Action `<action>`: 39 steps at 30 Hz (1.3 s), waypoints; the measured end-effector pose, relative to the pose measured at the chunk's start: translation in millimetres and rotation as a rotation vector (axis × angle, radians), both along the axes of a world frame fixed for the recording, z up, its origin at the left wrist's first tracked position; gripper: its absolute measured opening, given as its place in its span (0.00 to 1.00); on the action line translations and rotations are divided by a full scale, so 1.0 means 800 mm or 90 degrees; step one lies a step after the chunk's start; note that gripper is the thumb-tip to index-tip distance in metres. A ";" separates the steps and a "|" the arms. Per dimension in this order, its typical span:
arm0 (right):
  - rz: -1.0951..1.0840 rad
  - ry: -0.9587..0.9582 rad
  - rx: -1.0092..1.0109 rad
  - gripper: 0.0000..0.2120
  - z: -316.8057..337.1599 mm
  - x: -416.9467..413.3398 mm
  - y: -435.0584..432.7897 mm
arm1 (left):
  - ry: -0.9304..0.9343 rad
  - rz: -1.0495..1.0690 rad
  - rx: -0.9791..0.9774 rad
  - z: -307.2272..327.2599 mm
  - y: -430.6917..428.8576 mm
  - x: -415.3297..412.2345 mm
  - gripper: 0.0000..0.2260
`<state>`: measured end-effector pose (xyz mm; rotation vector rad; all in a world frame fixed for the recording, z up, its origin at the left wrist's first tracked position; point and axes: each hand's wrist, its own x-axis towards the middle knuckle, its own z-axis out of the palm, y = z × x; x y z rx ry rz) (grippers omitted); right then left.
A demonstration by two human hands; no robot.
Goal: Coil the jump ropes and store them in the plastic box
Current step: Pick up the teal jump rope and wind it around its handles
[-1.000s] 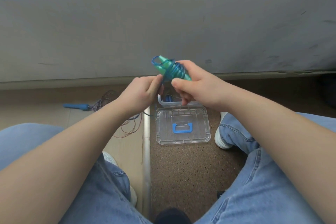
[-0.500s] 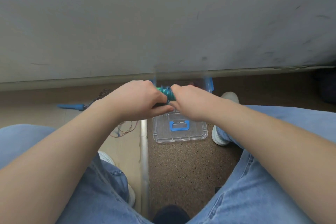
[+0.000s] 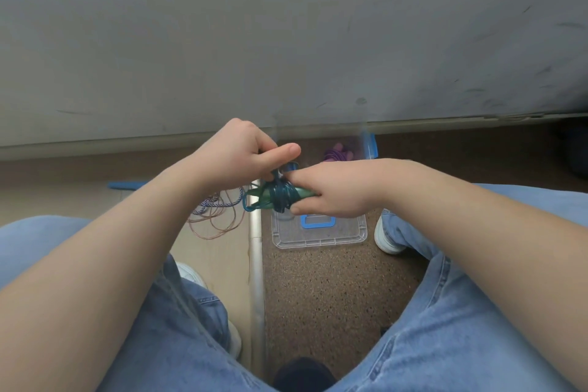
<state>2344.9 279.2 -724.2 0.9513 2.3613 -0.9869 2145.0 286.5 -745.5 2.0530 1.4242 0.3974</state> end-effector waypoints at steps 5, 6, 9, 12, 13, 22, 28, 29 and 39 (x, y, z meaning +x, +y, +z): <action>0.034 -0.022 -0.019 0.14 -0.009 0.006 -0.001 | -0.005 0.047 -0.059 -0.002 0.007 -0.014 0.24; 0.033 -0.024 -0.024 0.14 -0.008 0.007 -0.001 | -0.010 0.048 -0.075 -0.003 0.007 -0.016 0.23; 0.041 -0.018 -0.055 0.14 -0.008 0.007 -0.001 | -0.049 0.050 -0.106 -0.003 0.009 -0.015 0.20; 0.041 0.035 -0.099 0.16 -0.006 0.003 -0.005 | -0.025 0.056 -0.092 -0.007 0.009 -0.011 0.21; 0.032 0.056 -0.111 0.17 -0.004 0.002 -0.005 | -0.021 0.077 -0.083 -0.010 0.009 -0.009 0.22; 0.022 0.078 -0.185 0.16 -0.001 0.004 -0.007 | -0.073 0.067 -0.129 -0.016 0.009 -0.016 0.27; -0.047 0.105 -0.246 0.14 0.009 0.017 -0.001 | -0.079 -0.023 -0.224 -0.017 0.010 -0.026 0.30; -0.060 0.117 -0.264 0.13 0.010 0.019 0.001 | -0.064 -0.013 -0.185 -0.019 0.010 -0.026 0.31; -0.236 0.420 -0.253 0.16 0.037 0.032 0.009 | 0.051 0.157 -0.131 -0.047 0.002 -0.026 0.25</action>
